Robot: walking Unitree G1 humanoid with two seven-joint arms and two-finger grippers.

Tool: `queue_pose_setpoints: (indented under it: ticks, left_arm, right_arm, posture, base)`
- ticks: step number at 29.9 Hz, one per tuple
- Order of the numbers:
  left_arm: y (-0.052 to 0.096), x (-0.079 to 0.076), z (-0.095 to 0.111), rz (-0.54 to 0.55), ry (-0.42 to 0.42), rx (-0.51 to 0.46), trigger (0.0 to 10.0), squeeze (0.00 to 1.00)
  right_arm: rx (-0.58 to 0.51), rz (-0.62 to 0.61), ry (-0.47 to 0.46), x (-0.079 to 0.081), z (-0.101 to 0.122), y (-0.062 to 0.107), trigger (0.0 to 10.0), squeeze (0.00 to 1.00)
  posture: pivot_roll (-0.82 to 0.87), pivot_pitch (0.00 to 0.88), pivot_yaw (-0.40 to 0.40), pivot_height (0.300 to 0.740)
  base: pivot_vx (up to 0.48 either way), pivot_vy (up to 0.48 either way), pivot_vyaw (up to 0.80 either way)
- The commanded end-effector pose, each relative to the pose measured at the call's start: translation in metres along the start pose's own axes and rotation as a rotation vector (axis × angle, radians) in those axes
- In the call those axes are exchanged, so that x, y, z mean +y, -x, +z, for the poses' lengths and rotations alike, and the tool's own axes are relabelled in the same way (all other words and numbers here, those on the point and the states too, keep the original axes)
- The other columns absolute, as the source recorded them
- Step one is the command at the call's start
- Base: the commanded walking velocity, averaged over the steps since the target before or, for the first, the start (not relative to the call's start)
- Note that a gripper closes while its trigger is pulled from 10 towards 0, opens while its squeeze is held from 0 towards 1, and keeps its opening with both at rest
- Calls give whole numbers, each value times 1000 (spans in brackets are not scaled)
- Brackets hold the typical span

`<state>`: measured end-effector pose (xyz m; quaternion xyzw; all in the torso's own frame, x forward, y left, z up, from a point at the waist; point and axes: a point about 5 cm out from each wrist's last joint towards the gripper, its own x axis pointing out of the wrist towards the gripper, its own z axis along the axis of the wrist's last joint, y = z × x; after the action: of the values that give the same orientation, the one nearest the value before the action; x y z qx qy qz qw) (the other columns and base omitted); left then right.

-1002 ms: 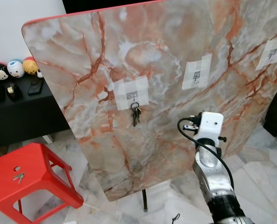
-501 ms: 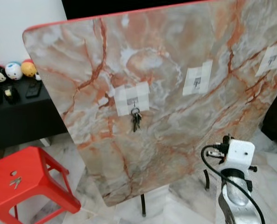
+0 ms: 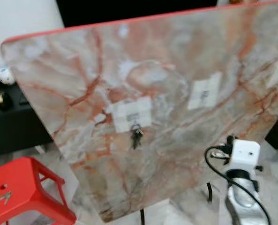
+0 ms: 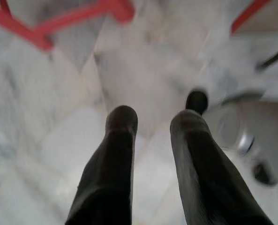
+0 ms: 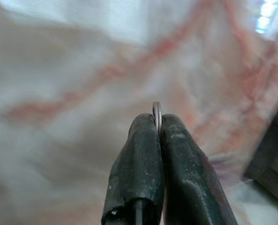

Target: Hang keys on a hook

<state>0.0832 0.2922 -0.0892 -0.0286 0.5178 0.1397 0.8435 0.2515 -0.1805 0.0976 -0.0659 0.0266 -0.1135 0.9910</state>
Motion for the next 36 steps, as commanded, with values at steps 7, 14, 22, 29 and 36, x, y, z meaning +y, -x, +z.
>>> queue_pose_setpoints:
  ticks: [7,14,22,29,36]
  left_arm:
    - [-2,-28,-15,-52,-17,41,10000,0]
    - [-4,-57,-21,-85,-20,44,10000,0]
    - [-6,-74,-20,-105,-16,41,10000,0]
    - [-5,-64,-19,-94,-18,42,10000,0]
    - [-5,-63,-19,-94,-15,41,10000,0]
  right_arm:
    - [-38,-67,62,-9,8,4,10000,0]
    - [-234,-169,308,-17,37,4,10000,0]
    - [-331,-200,414,-9,54,-10,10000,0]
    - [-339,-145,477,3,53,-16,10000,0]
    - [-325,-125,523,8,48,-20,10000,0]
  posture:
    - [-175,0,5,740]
    - [-179,0,3,740]
    - [-173,0,2,740]
    - [-173,0,2,740]
    - [-166,0,-1,740]
  base:
    - [0,0,0]
    - [0,0,0]
    - [0,0,0]
    - [0,0,0]
    - [0,0,0]
